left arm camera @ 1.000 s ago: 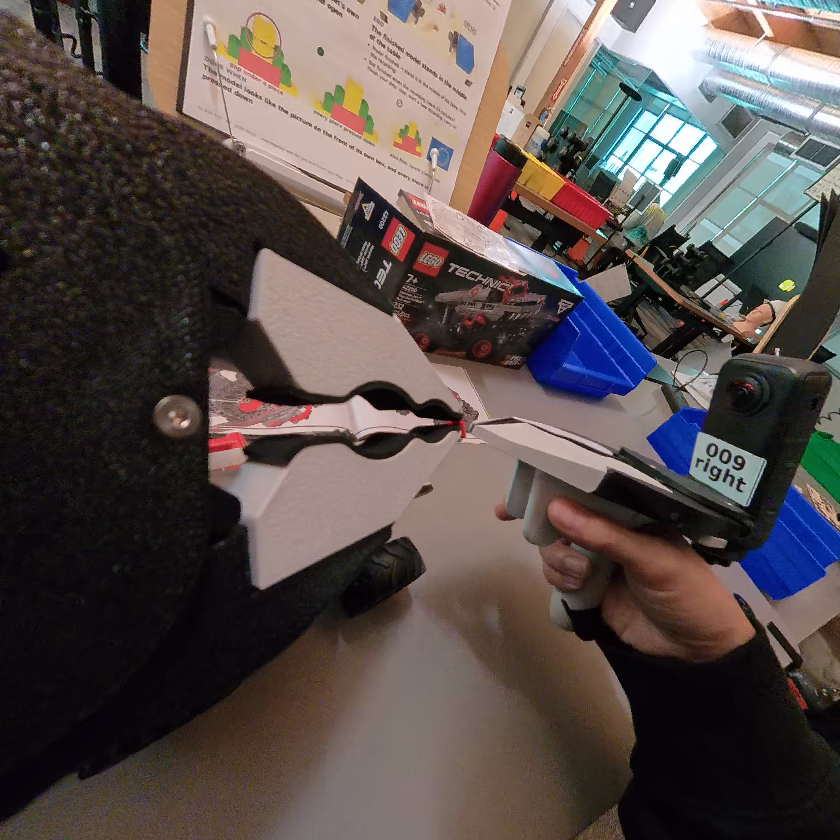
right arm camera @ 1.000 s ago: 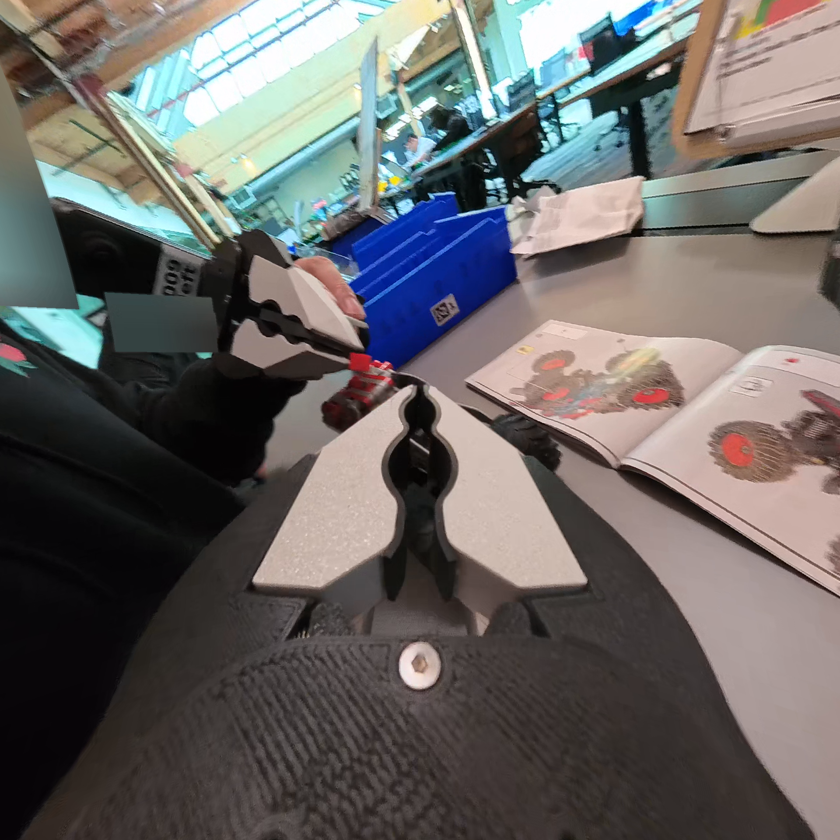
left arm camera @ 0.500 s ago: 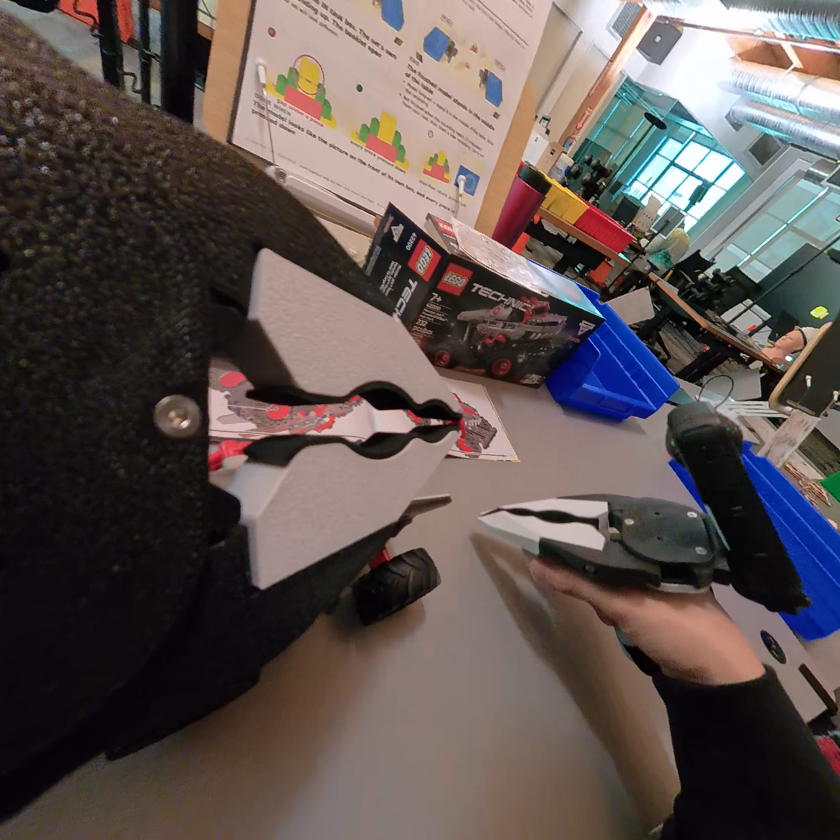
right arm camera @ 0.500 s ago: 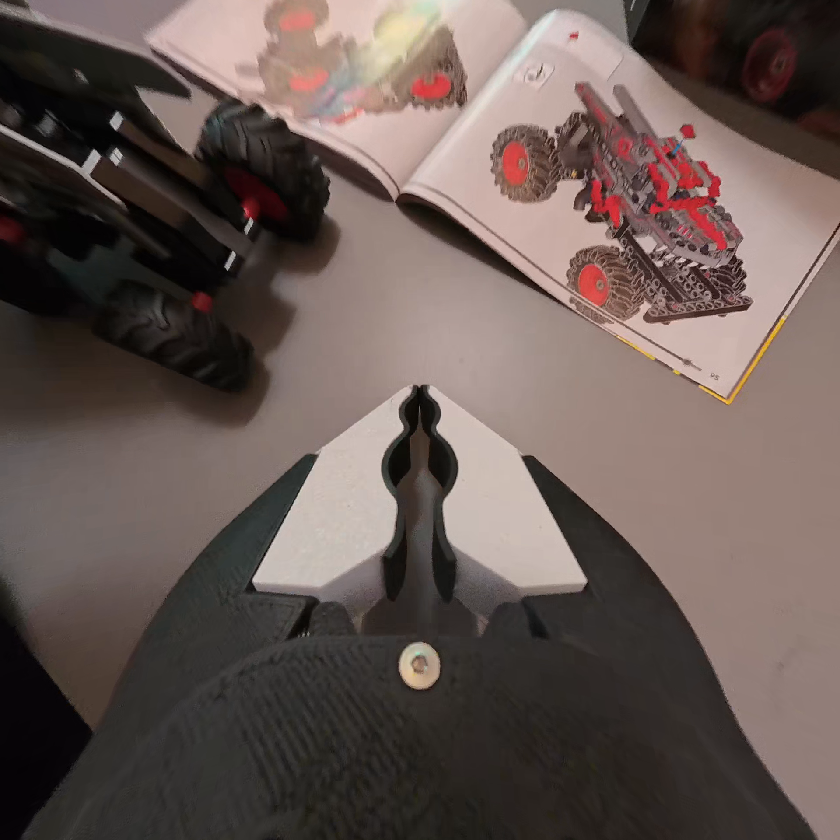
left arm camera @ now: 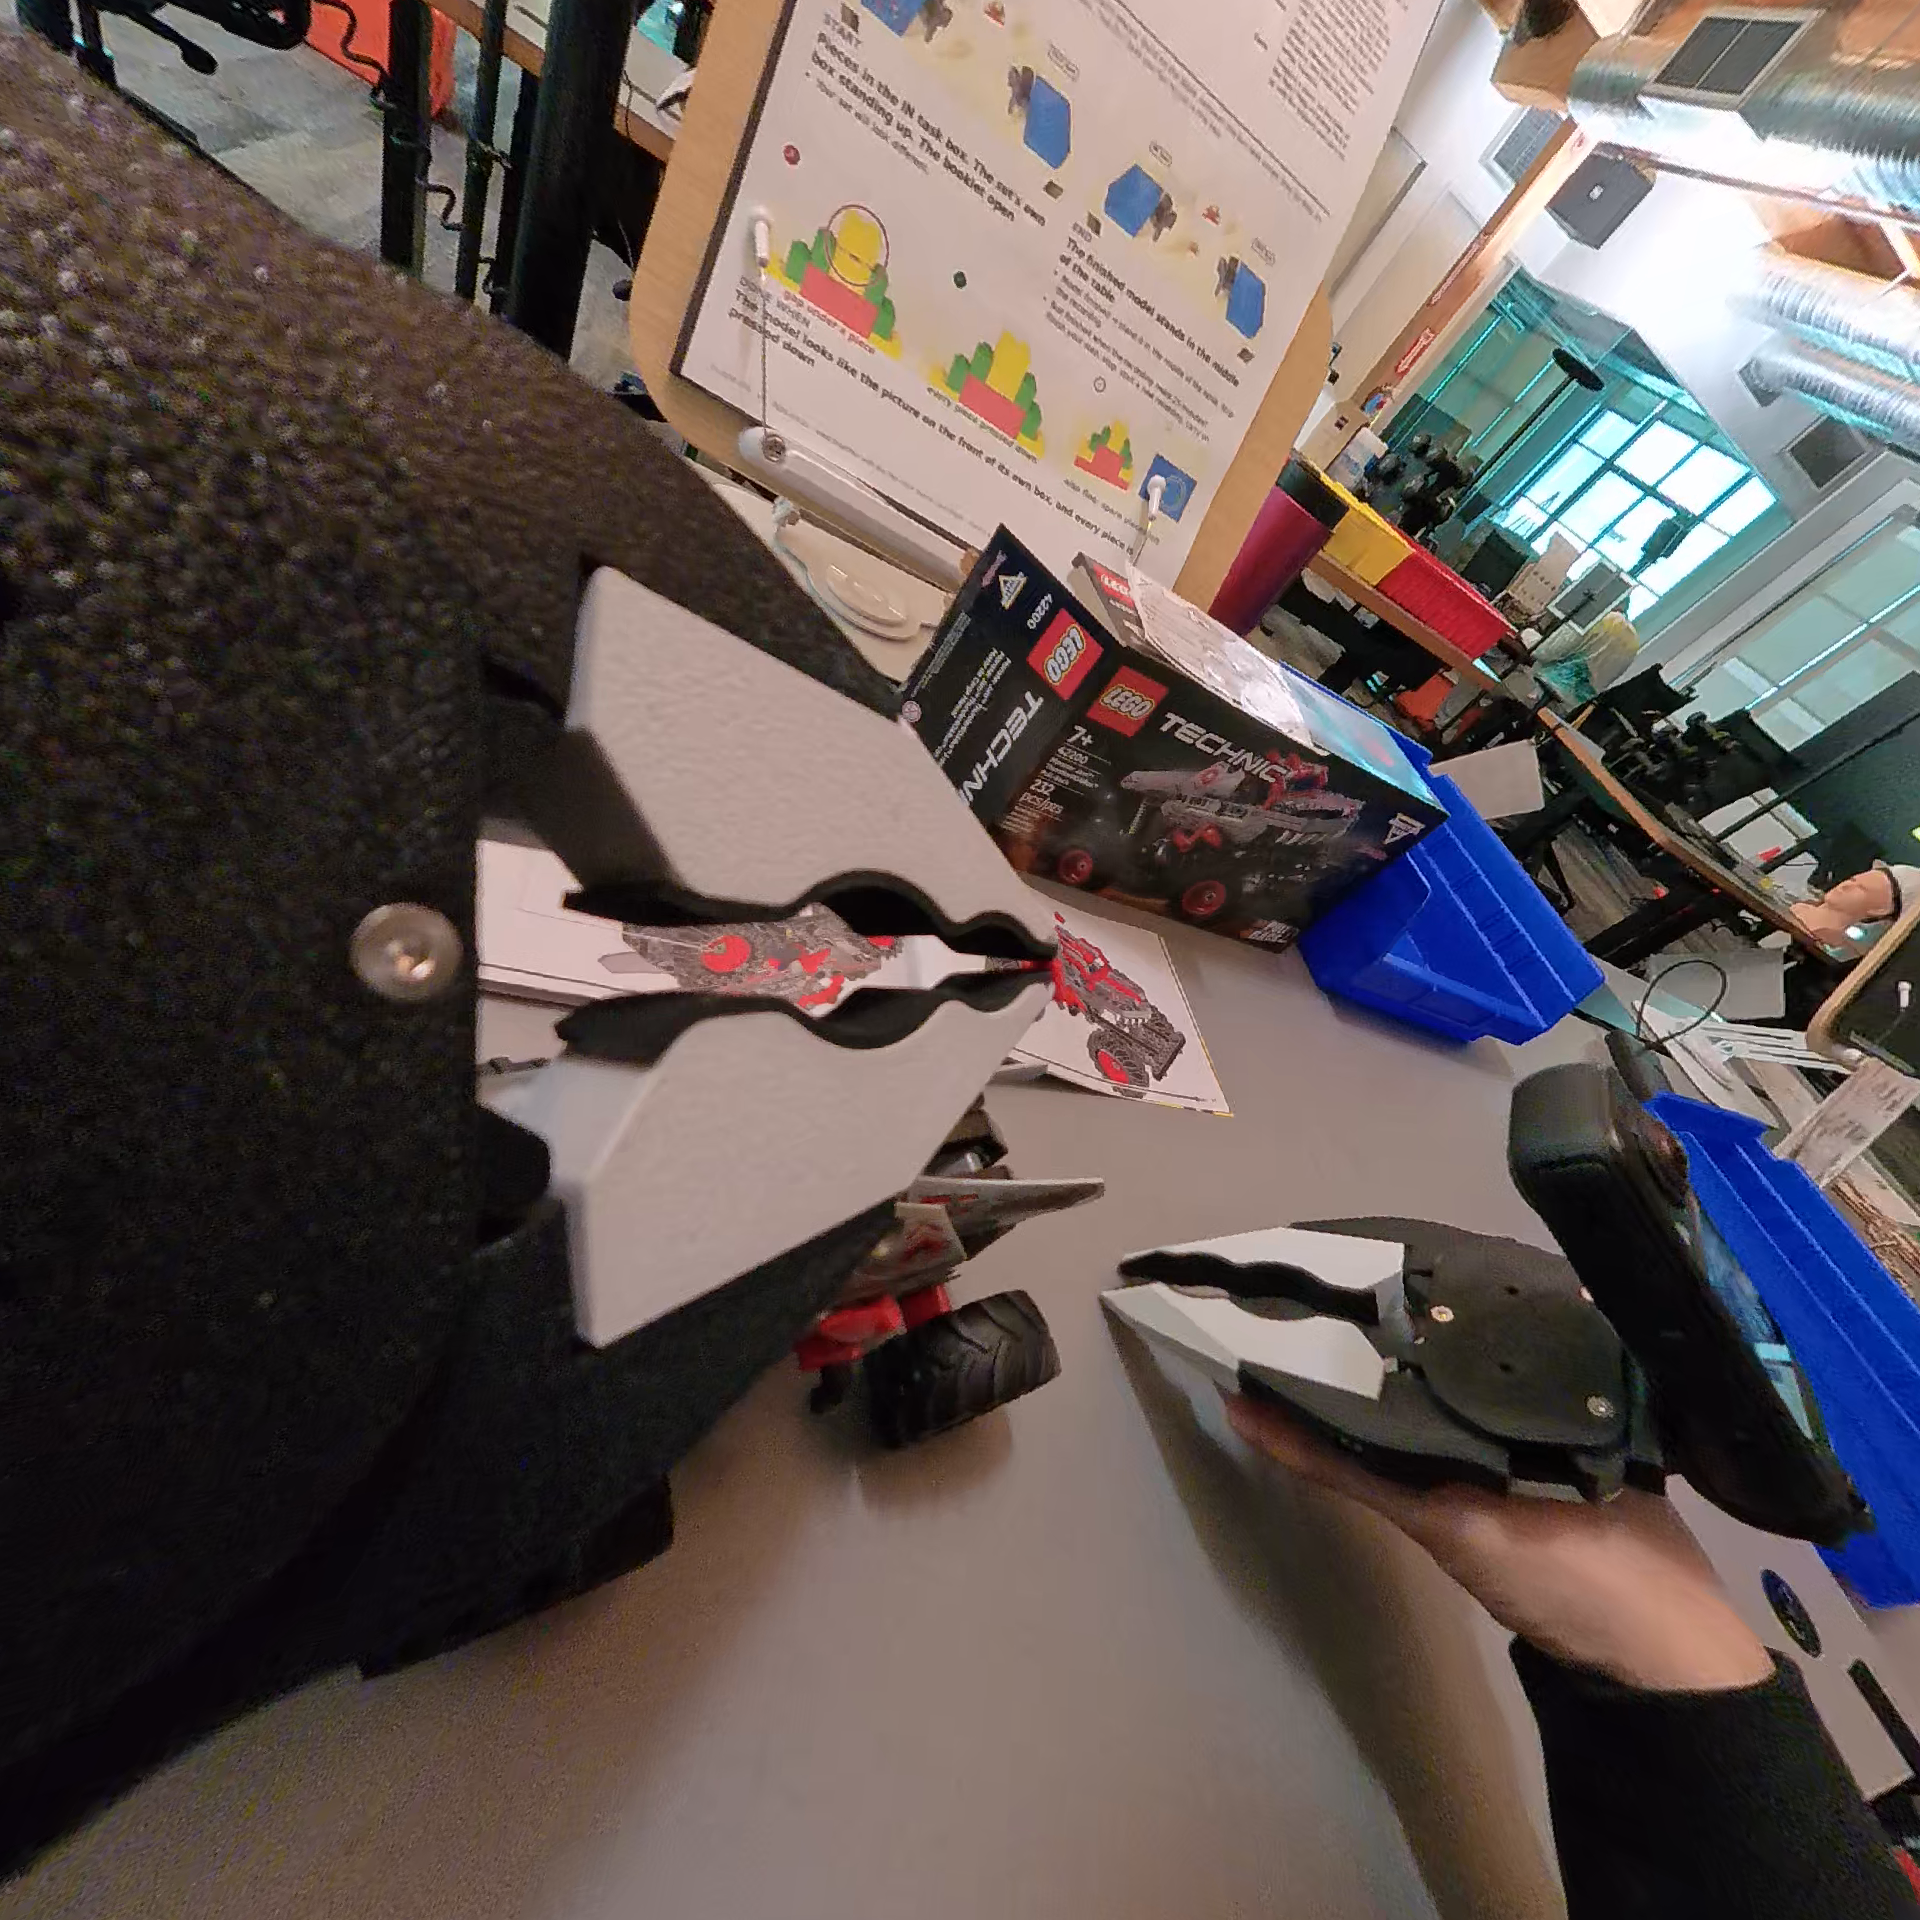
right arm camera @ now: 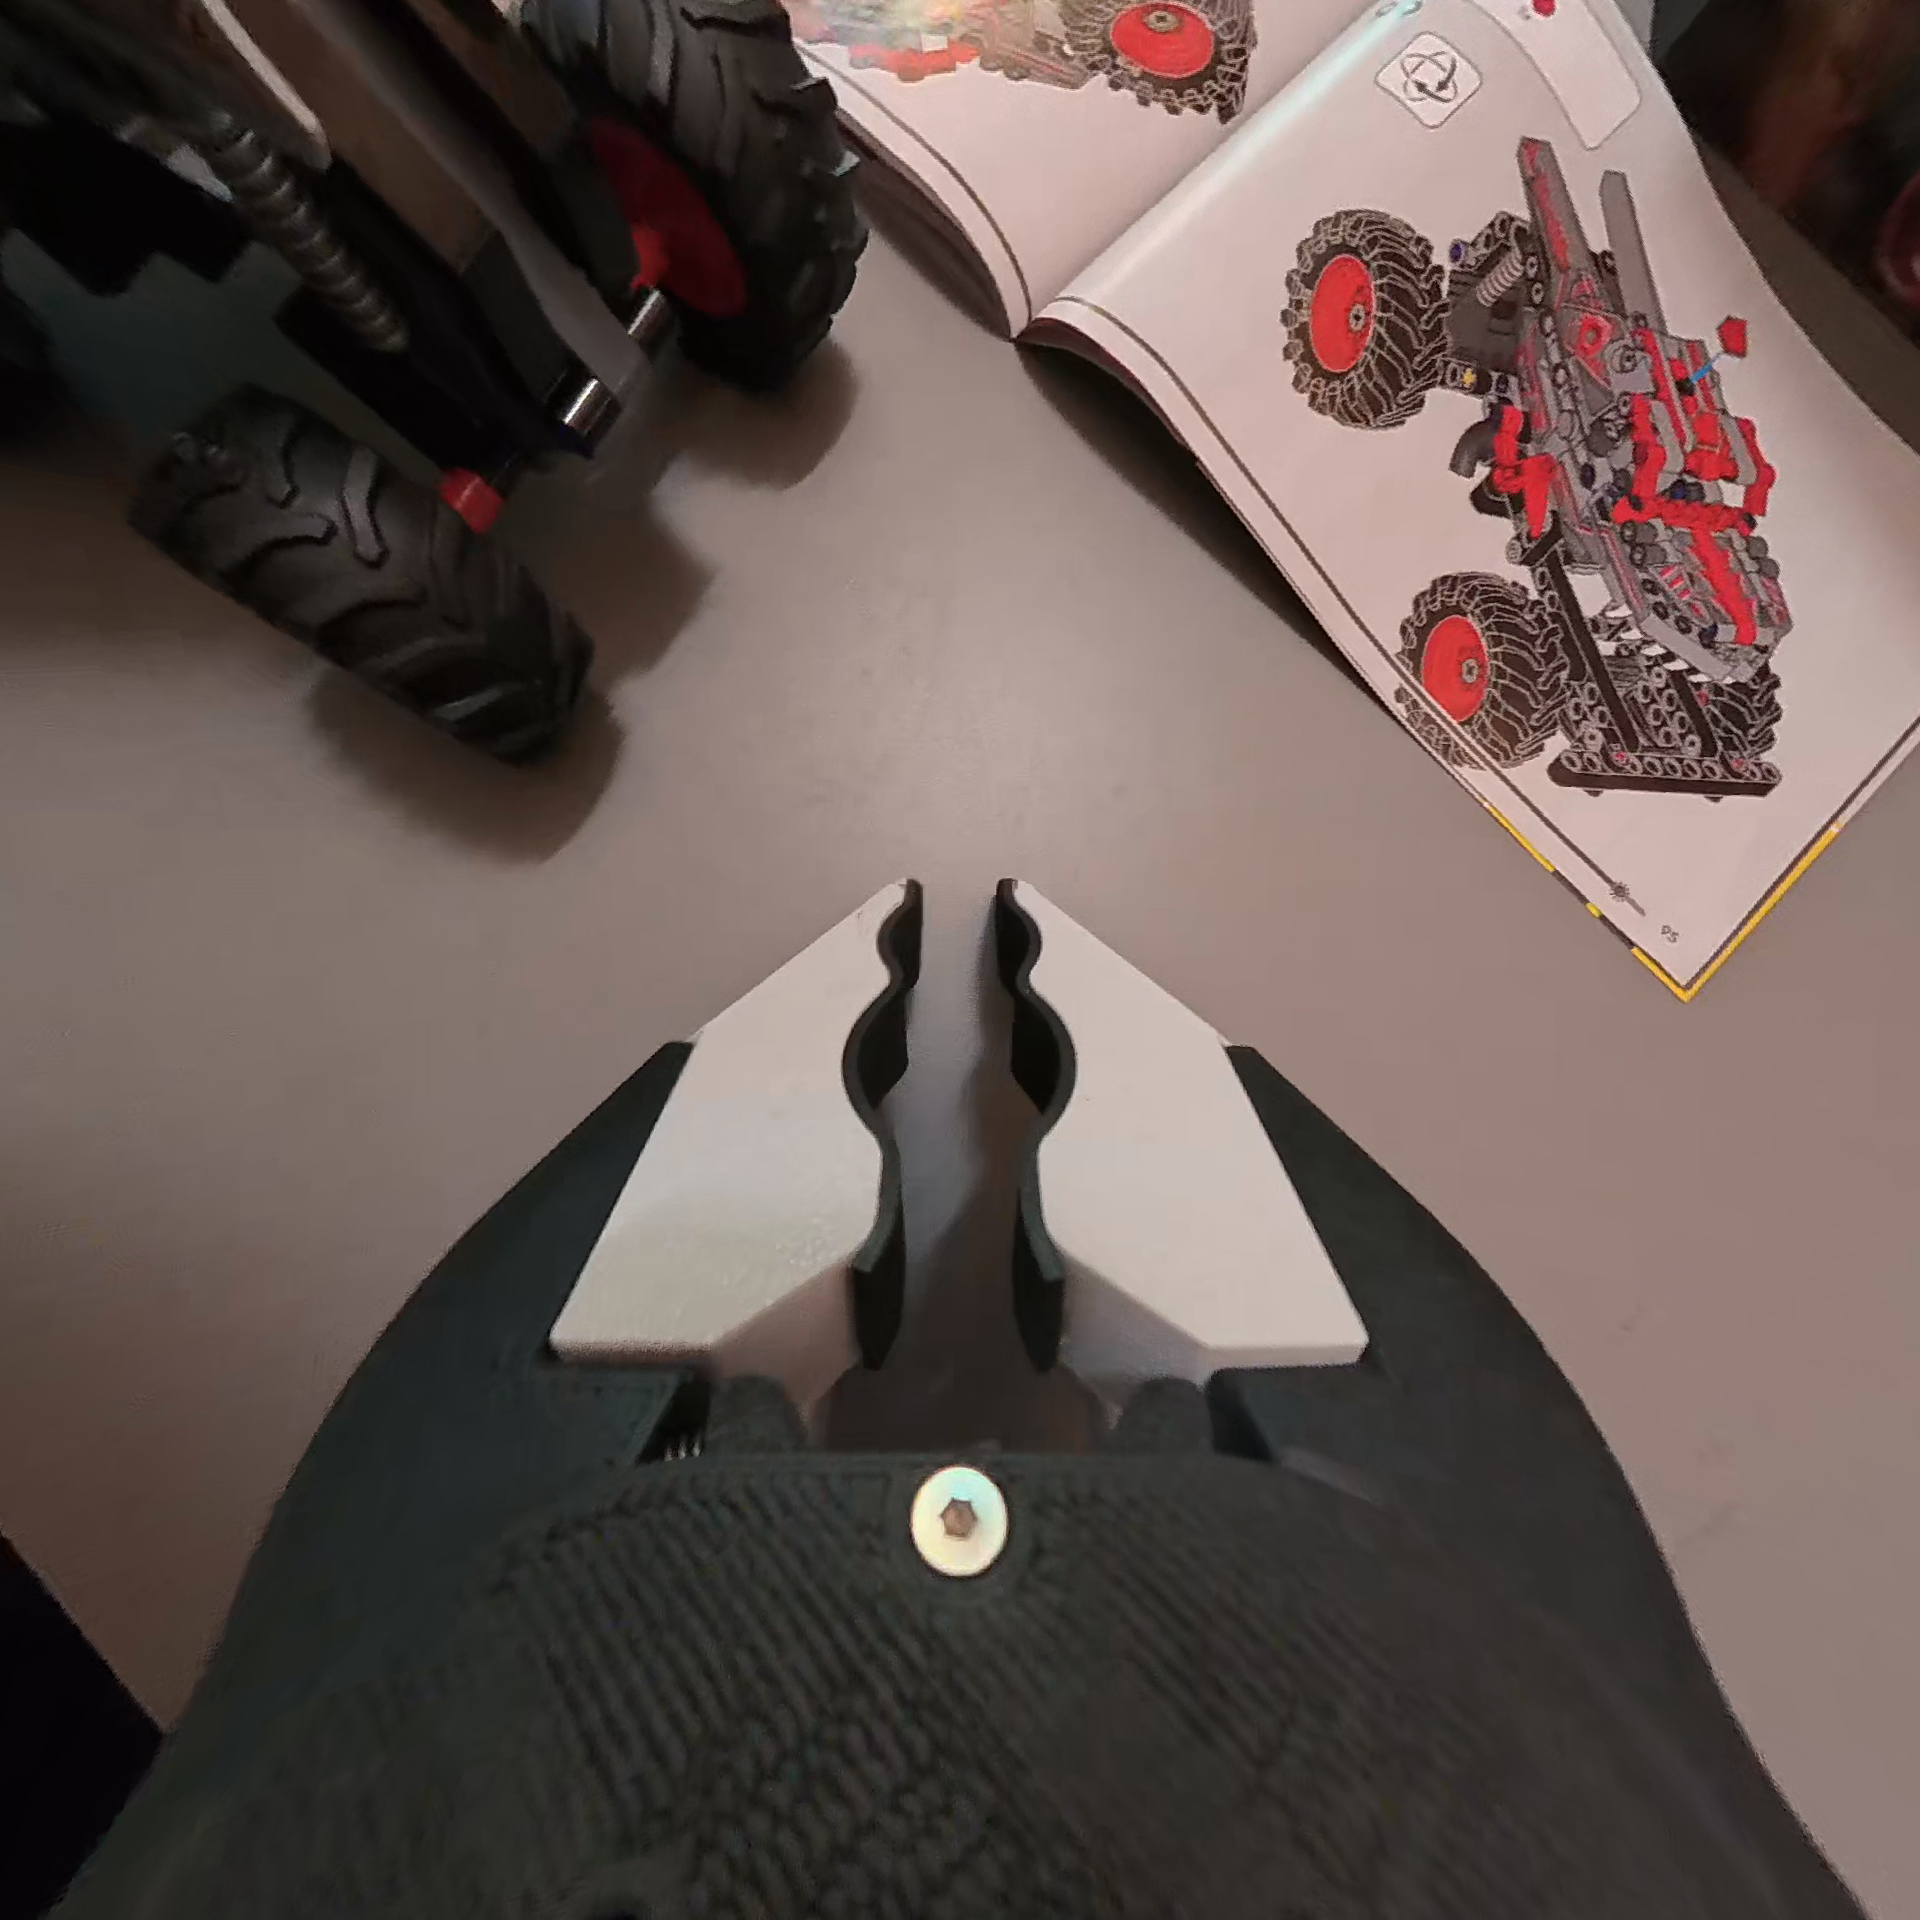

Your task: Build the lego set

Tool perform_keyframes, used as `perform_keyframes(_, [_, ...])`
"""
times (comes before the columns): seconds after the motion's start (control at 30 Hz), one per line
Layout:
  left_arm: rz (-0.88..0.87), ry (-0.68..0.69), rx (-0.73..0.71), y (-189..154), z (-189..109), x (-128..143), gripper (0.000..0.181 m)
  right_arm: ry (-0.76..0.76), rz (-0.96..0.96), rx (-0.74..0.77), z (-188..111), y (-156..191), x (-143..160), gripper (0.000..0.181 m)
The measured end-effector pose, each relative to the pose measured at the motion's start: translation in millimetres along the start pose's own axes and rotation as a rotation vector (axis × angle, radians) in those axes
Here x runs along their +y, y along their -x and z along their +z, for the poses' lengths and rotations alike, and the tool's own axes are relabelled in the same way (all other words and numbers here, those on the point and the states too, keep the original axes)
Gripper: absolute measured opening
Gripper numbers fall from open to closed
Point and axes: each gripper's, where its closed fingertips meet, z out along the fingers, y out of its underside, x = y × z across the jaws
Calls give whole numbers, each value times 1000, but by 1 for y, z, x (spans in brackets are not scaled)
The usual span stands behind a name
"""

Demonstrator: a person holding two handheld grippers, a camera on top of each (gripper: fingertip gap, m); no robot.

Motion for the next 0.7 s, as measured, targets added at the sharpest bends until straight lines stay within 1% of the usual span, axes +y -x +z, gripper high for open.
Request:
perform_keyframes(0.03, [-4, -3, -2, 1, -1, 0, 0, -2, -6, -13, -1, 2, 1, 18])
perform_keyframes(0.07, [-14, -7, -5, 1, -2, 1, 0, -6, -9, -22, -3, 3, 1, 22])
perform_keyframes(0.13, [-64, -28, -7, 4, -4, 1, 0, -34, 5, -16, -8, -1, 1, 25])
perform_keyframes(0.23, [-192, -59, -34, 19, -14, 7, 0, -134, 54, -15, -19, -10, -7, 27])
perform_keyframes(0.37, [-375, -117, -69, 42, -33, 20, 0, -237, 93, 24, -28, -27, -11, 32])
perform_keyframes(0.53, [-452, -160, -84, 50, -45, 27, 0, -334, 161, 29, -36, -37, -19, 31])
perform_keyframes(0.57, [-466, -168, -81, 49, -45, 26, 0, -368, 163, 16, -40, -34, -26, 31])
perform_keyframes(0.6, [-479, -186, -70, 48, -44, 24, 0, -429, 159, -7, -47, -29, -41, 29])
perform_keyframes(0.7, [-548, -290, -8, 42, -40, 5, 0, -658, 119, -111, -76, -1, -101, 27])
